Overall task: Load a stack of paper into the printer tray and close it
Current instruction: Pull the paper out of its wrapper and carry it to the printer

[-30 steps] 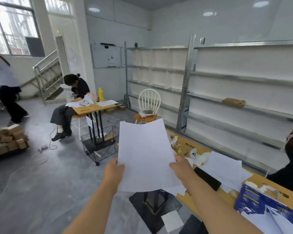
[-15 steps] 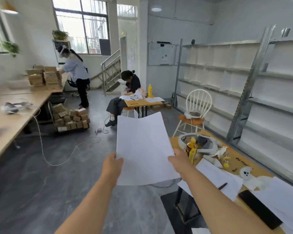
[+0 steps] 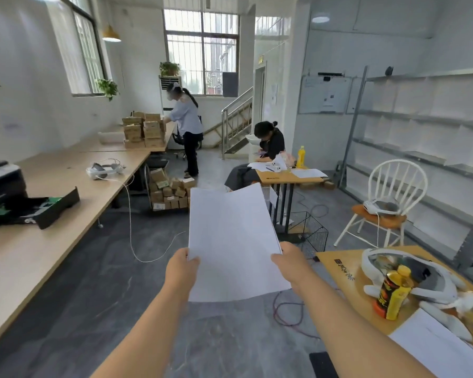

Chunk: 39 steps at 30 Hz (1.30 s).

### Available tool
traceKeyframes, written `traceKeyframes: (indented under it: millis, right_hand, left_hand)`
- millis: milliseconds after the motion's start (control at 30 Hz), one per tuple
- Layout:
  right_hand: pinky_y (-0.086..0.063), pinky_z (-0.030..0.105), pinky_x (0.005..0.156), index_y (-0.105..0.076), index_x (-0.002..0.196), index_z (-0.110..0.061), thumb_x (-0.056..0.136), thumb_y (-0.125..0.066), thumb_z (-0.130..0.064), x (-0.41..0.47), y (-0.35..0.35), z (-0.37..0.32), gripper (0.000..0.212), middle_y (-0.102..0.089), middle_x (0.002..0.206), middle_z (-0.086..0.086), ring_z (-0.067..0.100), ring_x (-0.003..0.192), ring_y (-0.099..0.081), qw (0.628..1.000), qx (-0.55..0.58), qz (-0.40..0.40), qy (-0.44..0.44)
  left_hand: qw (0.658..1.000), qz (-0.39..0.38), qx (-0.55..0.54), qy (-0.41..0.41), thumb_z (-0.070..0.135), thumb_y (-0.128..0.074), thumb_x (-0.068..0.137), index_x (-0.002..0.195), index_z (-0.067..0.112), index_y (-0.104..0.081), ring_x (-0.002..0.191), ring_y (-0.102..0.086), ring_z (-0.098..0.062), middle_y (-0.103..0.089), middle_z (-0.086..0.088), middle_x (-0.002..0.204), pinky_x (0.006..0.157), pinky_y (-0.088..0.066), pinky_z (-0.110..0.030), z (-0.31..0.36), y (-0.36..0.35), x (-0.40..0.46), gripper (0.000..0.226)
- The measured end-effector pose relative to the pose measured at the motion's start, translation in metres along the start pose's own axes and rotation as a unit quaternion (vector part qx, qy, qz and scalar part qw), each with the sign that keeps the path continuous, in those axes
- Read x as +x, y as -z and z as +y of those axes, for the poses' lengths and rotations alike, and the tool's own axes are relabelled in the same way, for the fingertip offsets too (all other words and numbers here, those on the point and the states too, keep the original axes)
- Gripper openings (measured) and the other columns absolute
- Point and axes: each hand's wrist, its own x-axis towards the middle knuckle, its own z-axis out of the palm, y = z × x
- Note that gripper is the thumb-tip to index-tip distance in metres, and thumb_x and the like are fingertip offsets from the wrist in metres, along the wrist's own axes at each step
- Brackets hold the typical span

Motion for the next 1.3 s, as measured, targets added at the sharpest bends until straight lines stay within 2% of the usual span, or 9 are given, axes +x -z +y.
traceKeyframes:
  millis: [167, 233, 333, 433, 600, 700, 833, 1000, 1300]
  right_hand:
    - [-0.045, 0.028, 0.066, -0.06, 0.104, -0.004, 0.086, -0.045, 0.003, 0.048, -0.047, -0.029, 0.024, -0.062, 0.095, 0.011, 0.024, 0.083, -0.057, 1.0, 0.008, -0.018, 0.017]
    - [-0.045, 0.027, 0.064, -0.059, 0.102, -0.004, 0.086, -0.045, 0.002, 0.062, -0.064, -0.039, 0.023, -0.063, 0.089, 0.008, 0.022, 0.077, -0.057, 0.999, 0.012, -0.027, 0.023]
    - [-0.047, 0.029, 0.068, -0.058, 0.094, -0.012, 0.084, -0.046, 0.0, 0.083, -0.086, -0.05, 0.02, -0.064, 0.089, 0.008, 0.026, 0.082, -0.061, 0.999, 0.003, -0.03, 0.026]
    - [-0.054, 0.039, 0.082, -0.061, 0.096, -0.014, 0.079, -0.047, -0.007, 0.107, -0.105, -0.057, 0.023, -0.068, 0.101, 0.012, 0.033, 0.094, -0.065, 0.999, -0.014, -0.033, 0.027]
    - [-0.039, 0.027, 0.06, -0.057, 0.11, 0.005, 0.084, -0.043, 0.003, 0.147, -0.132, -0.073, 0.029, -0.062, 0.095, 0.022, 0.022, 0.079, -0.052, 0.998, -0.009, -0.062, 0.024]
    - [-0.035, 0.025, 0.053, -0.057, 0.108, 0.007, 0.084, -0.042, 0.005, 0.177, -0.148, -0.08, 0.028, -0.057, 0.087, 0.013, 0.021, 0.077, -0.049, 0.997, 0.001, -0.078, 0.03]
    - [-0.034, 0.025, 0.054, -0.059, 0.088, -0.004, 0.082, -0.041, 0.004, 0.228, -0.168, -0.094, 0.021, -0.054, 0.077, 0.007, 0.02, 0.069, -0.046, 0.993, 0.001, -0.11, 0.04]
    - [-0.033, 0.022, 0.048, -0.059, 0.096, -0.002, 0.082, -0.042, 0.003, 0.307, -0.188, -0.111, 0.023, -0.053, 0.074, 0.004, 0.016, 0.061, -0.044, 0.99, -0.012, -0.132, 0.051]
    - [-0.036, 0.021, 0.048, -0.057, 0.084, -0.007, 0.082, -0.042, 0.004, 0.427, -0.233, -0.138, 0.018, -0.054, 0.073, 0.005, 0.017, 0.06, -0.046, 0.976, -0.022, -0.205, 0.076]
  left_hand:
    - [1.0, 0.031, -0.001, 0.001, 0.009, -0.044, 0.095, 0.088, 0.018, -0.052, 0.078, -0.054, -0.025, -0.057, -0.001, 0.082, 0.069, -0.045, -0.033, 0.002, 0.032, 0.055, 0.014]
    - [0.999, 0.043, 0.006, -0.001, 0.01, -0.044, 0.095, 0.092, 0.018, -0.052, 0.077, -0.054, -0.023, -0.056, 0.001, 0.081, 0.066, -0.045, -0.032, 0.002, 0.044, 0.075, 0.011]
    - [0.998, 0.062, 0.026, -0.006, 0.011, -0.045, 0.095, 0.079, 0.021, -0.051, 0.073, -0.052, -0.022, -0.056, -0.002, 0.082, 0.061, -0.043, -0.03, 0.0, 0.057, 0.101, 0.019]
    - [0.997, 0.076, 0.022, 0.0, 0.011, -0.046, 0.095, 0.095, 0.015, -0.051, 0.071, -0.053, -0.018, -0.056, 0.0, 0.082, 0.057, -0.042, -0.027, -0.004, 0.066, 0.122, 0.007]
    - [0.995, 0.093, 0.014, 0.018, 0.012, -0.046, 0.096, 0.099, 0.015, -0.052, 0.072, -0.055, -0.019, -0.058, -0.001, 0.082, 0.067, -0.048, -0.031, -0.007, 0.075, 0.163, 0.007]
    - [0.994, 0.108, 0.006, 0.022, 0.012, -0.046, 0.096, 0.101, 0.015, -0.051, 0.07, -0.054, -0.014, -0.057, 0.003, 0.081, 0.058, -0.045, -0.025, -0.007, 0.077, 0.192, 0.007]
    - [0.991, 0.129, 0.005, 0.028, 0.011, -0.047, 0.095, 0.112, 0.01, -0.055, 0.077, -0.058, -0.019, -0.06, -0.002, 0.089, 0.061, -0.047, -0.028, 0.0, 0.078, 0.236, 0.019]
    - [0.986, 0.16, -0.004, 0.039, 0.01, -0.046, 0.095, 0.107, 0.011, -0.054, 0.075, -0.056, -0.018, -0.057, 0.001, 0.083, 0.062, -0.046, -0.028, 0.012, 0.067, 0.305, 0.014]
    - [0.974, 0.214, -0.021, 0.075, 0.011, -0.046, 0.096, 0.11, 0.011, -0.054, 0.08, -0.06, -0.021, -0.062, -0.004, 0.094, 0.059, -0.047, -0.028, 0.019, 0.061, 0.397, 0.017]
